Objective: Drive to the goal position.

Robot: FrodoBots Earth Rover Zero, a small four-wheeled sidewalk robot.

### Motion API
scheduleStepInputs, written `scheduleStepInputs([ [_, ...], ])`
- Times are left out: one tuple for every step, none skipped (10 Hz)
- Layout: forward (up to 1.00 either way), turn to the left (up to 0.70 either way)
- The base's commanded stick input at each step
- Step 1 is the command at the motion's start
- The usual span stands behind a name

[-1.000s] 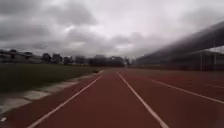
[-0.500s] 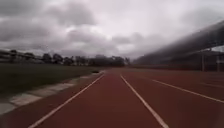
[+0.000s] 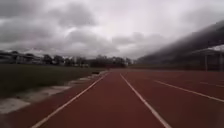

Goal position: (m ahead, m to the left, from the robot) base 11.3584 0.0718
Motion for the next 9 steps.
scheduleStepInputs([
  [0.70, 0.00],
  [0.70, 0.00],
  [0.70, 0.00],
  [0.70, 0.00],
  [0.70, 0.00],
  [0.70, 0.00],
  [0.70, 0.00],
  [0.70, 0.00],
  [0.70, 0.00],
])
